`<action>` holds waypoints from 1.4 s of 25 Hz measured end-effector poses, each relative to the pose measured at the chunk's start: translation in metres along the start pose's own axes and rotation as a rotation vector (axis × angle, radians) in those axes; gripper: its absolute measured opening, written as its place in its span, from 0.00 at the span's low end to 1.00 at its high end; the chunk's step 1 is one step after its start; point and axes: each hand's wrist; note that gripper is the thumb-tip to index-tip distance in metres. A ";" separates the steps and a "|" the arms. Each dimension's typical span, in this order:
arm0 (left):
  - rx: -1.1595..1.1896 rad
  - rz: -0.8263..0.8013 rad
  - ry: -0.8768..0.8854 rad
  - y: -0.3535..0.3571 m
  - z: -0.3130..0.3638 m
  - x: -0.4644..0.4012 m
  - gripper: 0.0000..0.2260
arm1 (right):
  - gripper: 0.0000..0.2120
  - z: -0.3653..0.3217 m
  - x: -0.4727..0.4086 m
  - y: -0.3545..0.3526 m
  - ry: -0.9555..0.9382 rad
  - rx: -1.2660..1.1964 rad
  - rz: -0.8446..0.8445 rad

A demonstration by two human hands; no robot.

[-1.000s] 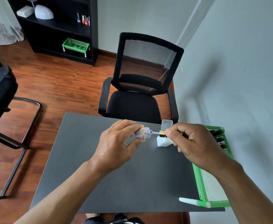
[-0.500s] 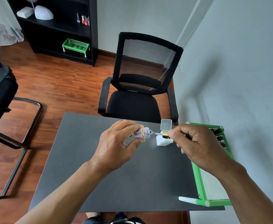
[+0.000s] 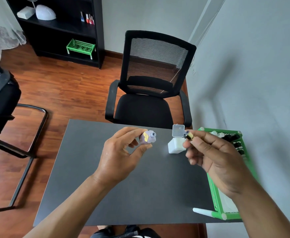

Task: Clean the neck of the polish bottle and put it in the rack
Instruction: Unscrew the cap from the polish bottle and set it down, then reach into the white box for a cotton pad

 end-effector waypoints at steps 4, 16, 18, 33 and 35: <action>-0.035 0.014 -0.057 -0.010 -0.007 0.003 0.13 | 0.15 0.060 -0.008 0.008 0.143 -0.235 -0.009; -0.176 -0.093 -0.208 -0.020 -0.038 0.027 0.13 | 0.07 0.243 -0.138 0.032 0.032 0.436 0.386; -0.189 -0.097 -0.217 -0.020 -0.046 0.030 0.13 | 0.07 0.265 -0.147 0.034 -0.063 0.496 0.415; -0.122 -0.102 -0.263 -0.028 -0.039 0.048 0.13 | 0.08 0.237 -0.067 0.006 -0.239 0.764 0.610; -0.101 -0.116 -0.285 -0.024 -0.036 0.052 0.12 | 0.06 0.209 -0.066 -0.018 -0.296 0.790 0.735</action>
Point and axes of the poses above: each hand's wrist, its own x-axis away from the middle knuckle, its own y-axis out of the palm, z = x × y, and after that the axes turned 6 degrees about -z, right-handed
